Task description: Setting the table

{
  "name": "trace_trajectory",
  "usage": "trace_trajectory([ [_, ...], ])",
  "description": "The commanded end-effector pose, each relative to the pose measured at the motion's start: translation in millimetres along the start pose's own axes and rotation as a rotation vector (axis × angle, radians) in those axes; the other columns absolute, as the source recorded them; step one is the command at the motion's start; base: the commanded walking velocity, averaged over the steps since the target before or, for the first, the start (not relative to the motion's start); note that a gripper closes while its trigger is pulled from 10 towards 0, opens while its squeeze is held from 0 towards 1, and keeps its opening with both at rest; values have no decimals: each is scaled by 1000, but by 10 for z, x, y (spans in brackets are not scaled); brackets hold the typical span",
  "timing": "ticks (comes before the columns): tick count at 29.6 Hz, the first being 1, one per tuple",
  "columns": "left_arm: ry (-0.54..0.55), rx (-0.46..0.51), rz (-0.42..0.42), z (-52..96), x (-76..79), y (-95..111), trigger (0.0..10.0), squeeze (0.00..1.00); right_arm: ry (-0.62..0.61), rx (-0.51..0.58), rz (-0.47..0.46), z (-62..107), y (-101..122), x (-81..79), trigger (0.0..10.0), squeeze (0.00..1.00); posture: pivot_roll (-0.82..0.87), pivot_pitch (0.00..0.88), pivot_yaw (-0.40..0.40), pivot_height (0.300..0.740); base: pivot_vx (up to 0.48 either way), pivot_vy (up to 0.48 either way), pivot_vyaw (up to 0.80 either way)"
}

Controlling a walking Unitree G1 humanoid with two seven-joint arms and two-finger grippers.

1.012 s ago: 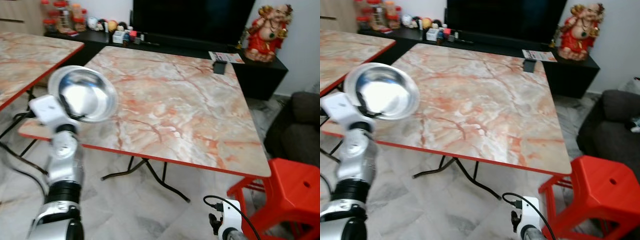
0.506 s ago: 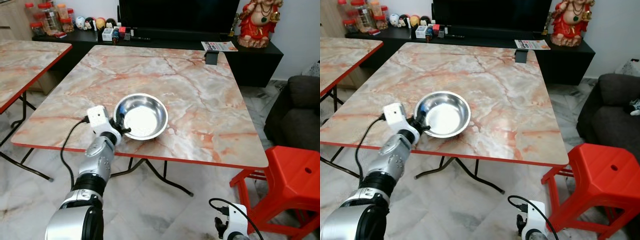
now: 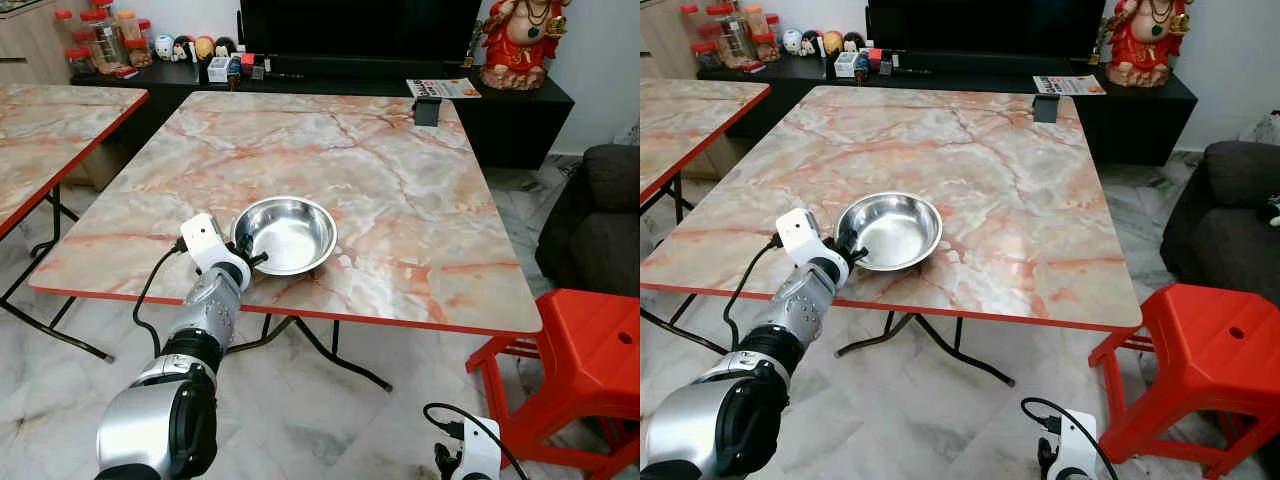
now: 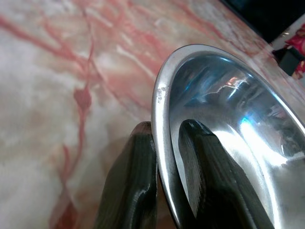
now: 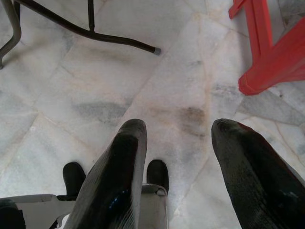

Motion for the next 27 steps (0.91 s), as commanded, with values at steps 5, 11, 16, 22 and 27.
trace_trajectory([
  [5, 15, -17, -70, -19, 93, -43, 10000, 0, -18, 16, -9, -2, 47, 74, 10000, 0, -47, 0, -25, 740, 0, 0, 0],
  [11, 38, -29, -75, -7, 61, -111, 10000, 0, -16, 14, -9, 0, 36, 64, 10000, 0, -42, 0, -28, 740, 0, 0, 0],
  [16, 50, -33, -82, -6, 47, -122, 10000, 0, -13, 15, -12, -3, 41, 47, 10000, 0, -41, 0, -28, 740, 0, 0, 0],
  [22, 63, -36, -90, -4, 38, -134, 10000, 435, -13, 18, -15, -5, 51, 45, 10000, 0, -40, 0, -27, 740, 0, 0, 0],
  [27, 73, -37, -83, 0, 19, -142, 10000, 463, -10, 16, -14, -5, 44, 30, 10000, 0, -36, 0, -28, 740, 0, 0, 0],
])
Point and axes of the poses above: a point about 5 cm out from each wrist's last joint towards the gripper, its own z axis pointing back from the gripper into the wrist, its own y axis along the axis of the wrist's last joint, x = y × z, the point moved 3 cm from there along -z, pointing out of the wrist towards the gripper, and after that the axes turned 4 degrees about z, right-handed, at the moved point
